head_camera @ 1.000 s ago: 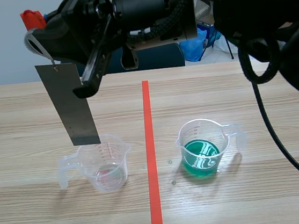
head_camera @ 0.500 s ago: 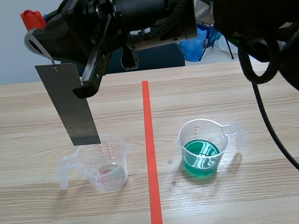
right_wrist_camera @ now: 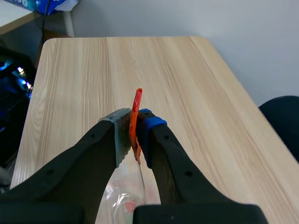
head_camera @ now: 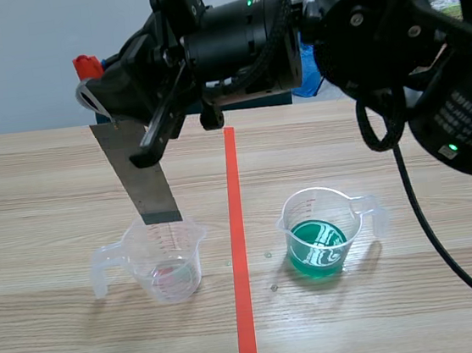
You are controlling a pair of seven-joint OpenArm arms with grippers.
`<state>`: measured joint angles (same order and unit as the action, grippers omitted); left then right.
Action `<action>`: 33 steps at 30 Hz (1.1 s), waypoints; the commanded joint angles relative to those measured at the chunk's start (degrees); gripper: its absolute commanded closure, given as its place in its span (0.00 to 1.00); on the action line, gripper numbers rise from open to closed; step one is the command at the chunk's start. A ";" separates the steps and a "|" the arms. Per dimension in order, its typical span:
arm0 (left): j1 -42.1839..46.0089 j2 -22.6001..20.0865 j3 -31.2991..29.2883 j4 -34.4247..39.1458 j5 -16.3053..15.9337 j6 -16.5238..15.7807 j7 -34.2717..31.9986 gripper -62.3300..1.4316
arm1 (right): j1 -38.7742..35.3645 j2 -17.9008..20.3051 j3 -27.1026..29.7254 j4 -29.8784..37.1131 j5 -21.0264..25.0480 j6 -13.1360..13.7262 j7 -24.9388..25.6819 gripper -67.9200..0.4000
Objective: Do the redox reaction experiment
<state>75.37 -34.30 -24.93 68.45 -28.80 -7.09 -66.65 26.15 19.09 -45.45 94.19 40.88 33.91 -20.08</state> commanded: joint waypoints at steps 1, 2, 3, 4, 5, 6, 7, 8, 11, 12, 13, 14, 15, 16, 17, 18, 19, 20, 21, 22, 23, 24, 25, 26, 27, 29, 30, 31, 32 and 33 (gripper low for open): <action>0.07 0.31 0.04 0.24 -0.50 0.11 -1.03 0.00 | 1.60 -1.01 -0.98 -0.09 -0.44 0.22 1.79 0.98; 0.07 0.31 0.04 0.24 -0.50 0.11 -1.01 0.00 | 1.60 -1.27 -1.33 -0.74 -1.01 0.22 2.27 0.98; 0.07 0.31 0.04 0.24 -0.52 0.11 -1.01 0.00 | 1.60 -1.55 -1.62 -1.42 -1.68 0.22 2.64 0.98; 0.07 0.31 0.04 0.24 -0.52 0.11 -1.03 0.00 | 1.60 -1.79 -1.86 -2.01 -2.12 0.22 2.95 0.98; 0.07 0.31 0.04 0.24 -0.50 0.11 -1.01 0.00 | 1.60 -1.99 -2.03 -2.60 -2.49 0.22 3.28 0.98; 0.07 0.31 0.04 0.24 -0.50 0.11 -1.01 0.00 | 1.60 -2.19 -2.19 -3.21 -3.17 0.22 3.67 0.98; 0.07 0.28 0.04 0.24 -0.52 0.11 -1.03 0.00 | 1.60 -2.47 -2.25 -3.89 -3.76 0.22 4.04 0.98; 0.07 0.28 0.04 0.24 -0.52 0.11 -1.03 0.00 | 1.55 -2.67 -2.25 -4.61 -4.28 0.22 4.61 0.98; 0.07 0.28 0.04 0.24 -0.52 0.11 -1.01 0.00 | 1.46 -3.56 -2.25 -6.75 -5.86 0.22 5.88 0.98; 0.07 0.28 0.04 0.24 -0.52 0.11 -1.01 0.00 | 1.46 -3.74 -2.25 -7.37 -6.25 0.24 6.23 0.98; 0.07 0.28 0.04 0.24 -0.50 0.11 -1.01 0.00 | 1.46 -3.87 -2.25 -7.98 -6.27 0.24 6.56 0.98; 0.07 0.28 0.04 0.24 -0.50 0.11 -1.01 0.00 | 1.49 -4.04 -2.25 -8.57 -6.27 0.24 6.86 0.98; 0.07 0.28 0.04 0.24 -0.52 0.11 -1.01 0.00 | 1.49 -4.20 -2.25 -9.07 -6.49 0.24 7.15 0.98; 0.07 0.28 0.04 0.24 -0.50 0.11 -1.01 0.00 | 1.46 -4.35 -2.25 -9.51 -7.13 0.26 7.48 0.98; 0.07 0.28 0.04 0.24 -0.50 0.11 -1.01 0.00 | 1.46 -4.48 -2.25 -9.86 -7.93 0.28 7.72 0.98; 0.07 0.28 0.04 0.24 -0.50 0.11 -1.01 0.00 | 1.46 -4.57 -2.25 -10.19 -8.46 0.42 7.91 0.98; 0.07 0.28 0.04 0.24 -0.50 0.11 -1.01 0.00 | 1.46 -4.66 -2.25 -10.54 -8.85 0.44 8.07 0.98; 0.07 0.28 0.04 0.24 -0.50 0.11 -1.01 0.00 | 1.46 -4.68 -2.25 -10.82 -9.20 0.44 8.22 0.98; 0.07 0.28 0.04 0.24 -0.50 0.11 -1.01 0.00 | 1.46 -4.68 -2.25 -11.21 -9.49 0.44 8.61 0.98; 0.07 0.28 0.04 0.24 -0.50 0.11 -1.01 0.00 | 1.46 -4.68 -2.25 -11.65 -9.86 0.44 9.16 0.98; 0.07 0.28 0.04 0.24 -0.50 0.11 -1.01 0.00 | 1.46 -4.68 -2.25 -12.17 -10.45 0.44 9.88 0.98; 0.07 0.28 0.04 0.24 -0.50 0.11 -1.01 0.00 | 1.44 -4.70 -2.25 -12.70 -10.95 0.46 10.62 0.98; 0.07 0.28 0.04 0.24 -0.50 0.11 -1.01 0.00 | 1.44 -4.70 -2.25 -13.29 -10.97 0.48 11.10 0.98; 0.07 0.28 0.04 0.24 -0.50 0.11 -1.01 0.00 | 1.44 -4.70 -2.25 -13.84 -11.06 0.63 11.61 0.98; 0.07 0.28 0.04 0.24 -0.50 0.11 -1.01 0.00 | 1.44 -4.70 -2.25 -14.34 -11.43 0.92 12.22 0.98; 0.07 0.28 0.04 0.24 -0.50 0.11 -1.01 0.00 | 1.44 -4.85 -2.25 -15.26 -12.50 1.38 12.98 0.98; 0.07 0.28 0.04 0.24 -0.50 0.11 -1.03 0.00 | 1.44 -5.01 -2.25 -15.65 -12.85 1.38 12.98 0.98; 0.07 0.28 0.04 0.24 -0.52 0.11 -1.03 0.00 | 1.44 -5.16 -2.25 -16.04 -13.35 1.53 13.03 0.98; 0.07 0.28 0.04 0.24 -0.50 0.11 -1.03 0.00 | 1.38 -5.31 -2.25 -16.39 -13.73 1.53 13.14 0.98; 0.07 0.28 0.04 0.24 -0.50 0.11 -1.01 0.00 | 1.29 -5.42 -2.25 -16.74 -13.94 1.53 13.46 0.98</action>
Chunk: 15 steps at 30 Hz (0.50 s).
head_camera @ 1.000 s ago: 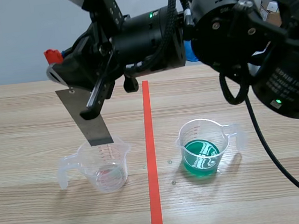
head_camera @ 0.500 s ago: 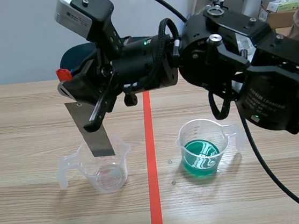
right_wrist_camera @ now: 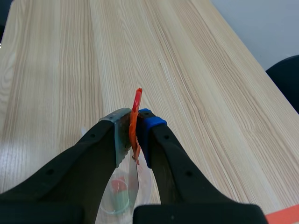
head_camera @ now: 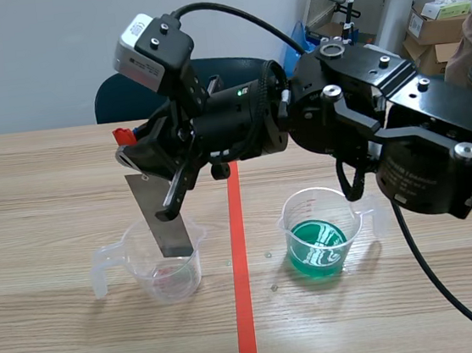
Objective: Do the redox reaction experiment
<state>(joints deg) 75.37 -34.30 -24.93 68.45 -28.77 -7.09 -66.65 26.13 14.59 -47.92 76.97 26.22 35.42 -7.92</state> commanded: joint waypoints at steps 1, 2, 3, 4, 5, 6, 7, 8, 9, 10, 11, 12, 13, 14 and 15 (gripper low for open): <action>0.07 0.28 0.04 0.24 -0.52 0.11 -1.01 0.00 | 1.18 -0.96 0.22 0.13 0.33 0.02 1.53 0.98; 0.07 0.28 0.04 0.24 -0.52 0.11 -1.03 0.00 | 1.11 -0.96 0.20 -0.09 -0.48 0.02 2.21 0.98; 0.07 0.28 0.04 0.24 -0.52 0.11 -1.03 0.00 | 0.92 -0.96 0.15 -0.33 -1.20 0.02 2.84 0.98; 0.07 0.28 0.04 0.24 -0.52 0.11 -1.03 0.00 | 0.79 -0.96 0.09 -0.46 -1.99 0.02 3.30 0.98; 0.07 0.28 0.04 0.24 -0.52 0.11 -1.03 0.00 | 0.66 -0.96 -0.11 -0.55 -2.67 0.02 3.54 0.98; 0.07 0.28 0.04 0.24 -0.52 0.11 -1.01 0.00 | 0.55 -0.96 -0.46 -0.55 -3.32 0.02 3.63 0.98; 0.07 0.28 0.04 0.24 -0.52 0.11 -1.01 0.00 | 0.55 -0.96 -0.74 -0.55 -3.80 0.02 3.67 0.98; 0.07 0.28 0.04 0.24 -0.52 0.11 -1.01 0.00 | 0.52 -0.96 -1.11 -0.55 -3.82 0.02 3.67 0.98; 0.07 0.28 0.04 0.24 -0.52 0.11 -1.01 0.00 | 0.52 -0.96 -1.42 -0.55 -3.87 0.02 3.65 0.98; 0.07 0.28 0.04 0.24 -0.52 0.11 -1.01 0.00 | 0.52 -0.96 -1.68 -0.55 -4.00 0.02 3.67 0.98; 0.07 0.28 0.04 0.24 -0.52 0.11 -1.01 0.00 | 0.52 -0.96 -1.84 -0.55 -4.00 0.02 3.67 0.98; 0.07 0.28 0.04 0.24 -0.52 0.11 -1.01 0.00 | 0.52 -0.96 -2.01 -0.55 -4.02 0.02 3.67 0.98; 0.07 0.28 0.04 0.24 -0.52 0.11 -1.01 0.00 | 0.52 -0.96 -2.10 -0.55 -4.17 0.02 3.67 0.98; 0.07 0.28 0.04 0.24 -0.52 0.11 -1.01 0.00 | 0.52 -0.96 -2.25 -0.55 -4.24 0.02 3.69 0.98; 0.07 0.28 0.04 0.24 -0.52 0.11 -1.01 0.00 | 0.52 -0.96 -2.38 -0.55 -4.50 0.02 3.69 0.98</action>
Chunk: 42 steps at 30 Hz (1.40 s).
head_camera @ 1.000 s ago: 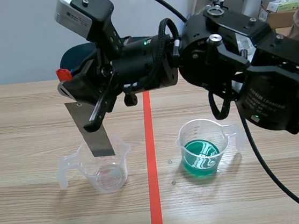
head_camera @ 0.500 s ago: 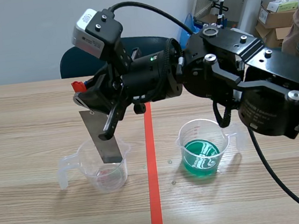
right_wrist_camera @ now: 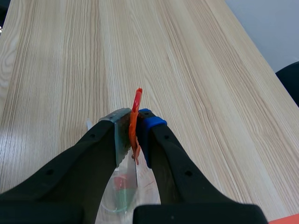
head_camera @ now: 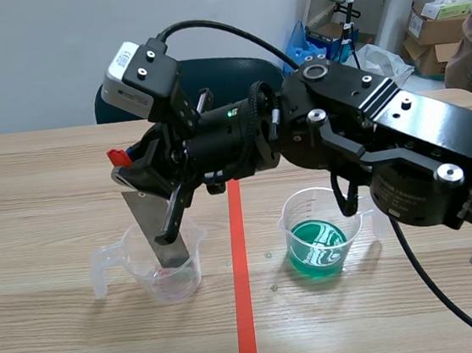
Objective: Do the redox reaction experiment
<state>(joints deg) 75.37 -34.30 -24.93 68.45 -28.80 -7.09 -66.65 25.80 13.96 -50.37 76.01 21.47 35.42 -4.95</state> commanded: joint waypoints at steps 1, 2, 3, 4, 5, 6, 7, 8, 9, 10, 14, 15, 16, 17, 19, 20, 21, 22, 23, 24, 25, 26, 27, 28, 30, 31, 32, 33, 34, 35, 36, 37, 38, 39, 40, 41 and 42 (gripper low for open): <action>0.07 0.28 0.04 0.24 -0.50 0.11 -1.01 0.00 | 0.85 -0.33 -0.02 0.42 -0.33 0.02 0.74 0.98; 0.07 0.28 0.04 0.24 -0.50 0.11 -1.01 0.00 | 0.85 -0.33 -0.09 0.42 -0.74 0.02 0.87 0.98; 0.07 0.28 0.04 0.24 -0.50 0.11 -1.01 0.00 | 0.85 -0.33 -0.09 0.42 -1.07 0.02 0.87 0.98; 0.07 0.28 0.04 0.24 -0.50 0.11 -1.01 0.00 | 0.85 -0.33 -0.09 0.42 -1.53 0.02 0.90 0.98; 0.07 0.28 0.04 0.24 -0.50 0.11 -1.01 0.00 | 0.85 -0.33 -0.09 0.42 -1.81 0.02 0.90 0.98; 0.07 0.28 0.04 0.24 -0.50 0.11 -1.01 0.00 | 0.85 -0.33 -0.09 0.42 -1.81 0.02 0.90 0.98; 0.07 0.28 0.04 0.24 -0.50 0.11 -1.01 0.00 | 0.85 -0.33 -0.09 0.42 -1.81 0.04 0.90 0.97; 0.07 0.28 0.04 0.24 -0.50 0.11 -1.01 0.00 | 0.85 -0.33 -0.09 0.42 -1.81 0.04 0.90 0.94; 0.07 0.28 0.04 0.24 -0.50 0.11 -1.01 0.00 | 0.85 -0.33 -0.09 0.42 -1.81 0.04 0.92 0.90; 0.07 0.28 0.04 0.24 -0.50 0.11 -1.01 0.00 | 0.85 -0.33 -0.09 0.42 -1.81 0.22 0.92 0.86; 0.07 0.28 0.04 0.24 -0.50 0.11 -1.01 0.00 | 0.85 -0.33 -0.09 0.42 -1.81 0.74 0.87 0.74; 0.07 0.28 0.04 0.24 -0.50 0.11 -1.01 0.00 | 0.85 -0.33 -0.09 0.42 -1.81 1.44 0.87 0.69; 0.07 0.28 0.04 0.24 -0.50 0.11 -1.01 0.00 | 0.87 -0.33 -0.09 0.42 -1.81 2.36 0.87 0.65; 0.07 0.28 0.04 0.24 -0.50 0.11 -1.01 0.00 | 0.87 -0.33 -0.09 0.42 -1.81 3.48 0.87 0.59; 0.07 0.28 0.04 0.24 -0.50 0.11 -1.01 0.00 | 0.87 -0.35 -0.09 0.42 -1.79 5.95 0.96 0.47; 0.07 0.28 0.04 0.24 -0.50 0.11 -1.01 0.00 | 0.87 -0.35 -0.09 0.42 -1.79 7.30 1.31 0.42; 0.07 0.28 0.04 0.24 -0.50 0.11 -1.01 0.00 | 0.87 -0.35 -0.09 0.42 -1.79 7.30 1.73 0.36; 0.07 0.31 0.04 0.24 -0.50 0.11 -0.98 0.00 | 0.85 -0.35 -0.11 0.42 -1.79 7.30 2.10 0.31; 0.07 0.31 0.04 0.24 -0.50 0.11 -0.98 0.00 | 0.85 -0.37 -0.20 0.42 -1.79 7.30 2.67 0.26; 0.07 0.31 0.04 0.24 -0.50 0.11 -0.98 0.00 | 0.85 -0.37 -0.39 0.42 -1.79 7.30 3.08 0.19; 0.07 0.31 0.04 0.24 -0.50 0.11 -0.98 0.00 | 0.85 -0.52 -0.57 0.42 -1.79 7.30 3.17 0.12; 0.07 0.31 0.04 0.24 -0.50 0.11 -0.96 0.00 | 0.85 -0.72 -0.70 0.42 -1.81 7.30 2.99 0.04; 0.07 0.31 0.04 0.24 -0.50 0.11 -0.94 0.00 | 0.83 -0.98 -0.74 0.42 -1.81 7.30 2.69 0.00; 0.07 0.31 0.04 0.24 -0.50 0.11 -0.90 0.00 | 0.83 -1.14 -0.74 0.42 -1.84 7.30 2.49 0.00; 0.07 0.31 0.04 0.24 -0.50 0.11 -0.83 0.00 | 0.83 -1.29 -0.74 0.42 -1.84 7.30 2.34 0.00; 0.07 0.31 0.04 0.24 -0.50 0.11 -0.83 0.00 | 0.83 -1.29 -0.74 0.42 -1.84 7.30 2.34 0.00; 0.07 0.31 0.04 0.24 -0.50 0.11 -0.83 0.00 | 0.83 -1.29 -0.74 0.42 -1.92 7.30 2.34 0.00; 0.07 0.31 0.04 0.24 -0.50 0.11 -0.83 0.00 | 0.83 -1.29 -0.74 0.42 -2.19 7.30 2.32 0.00; 0.07 0.31 0.04 0.24 -0.50 0.11 -0.83 0.00 | 0.83 -1.29 -0.74 0.42 -2.49 7.30 2.34 0.00; 0.07 0.31 0.04 0.24 -0.50 0.11 -0.83 0.00 | 0.83 -1.29 -0.74 0.42 -2.78 7.30 2.34 0.00; 0.07 0.31 0.04 0.24 -0.50 0.11 -0.83 0.00 | 0.83 -1.29 -0.74 0.42 -2.97 7.30 2.34 0.00; 0.07 0.31 0.04 0.24 -0.50 0.11 -0.83 0.00 | 0.83 -1.29 -0.74 0.42 -3.10 7.30 2.34 0.00; 0.07 0.31 0.04 0.24 -0.50 0.11 -0.83 0.00 | 0.83 -1.29 -0.74 0.42 -3.10 7.30 2.34 0.00; 0.07 0.31 0.04 0.24 -0.50 0.11 -0.83 0.00 | 0.83 -1.27 -0.74 0.42 -3.15 7.30 2.32 0.00; 0.07 0.31 0.04 0.24 -0.50 0.11 -0.83 0.00 | 0.83 -1.27 -0.74 0.42 -3.15 7.30 2.32 0.00; 0.07 0.31 0.04 0.24 -0.50 0.11 -0.83 0.00 | 0.83 -1.27 -0.74 0.42 -3.15 7.30 2.34 0.00; 0.07 0.31 0.04 0.24 -0.50 0.11 -0.83 0.00 | 0.83 -1.27 -0.74 0.42 -3.15 7.30 2.34 0.00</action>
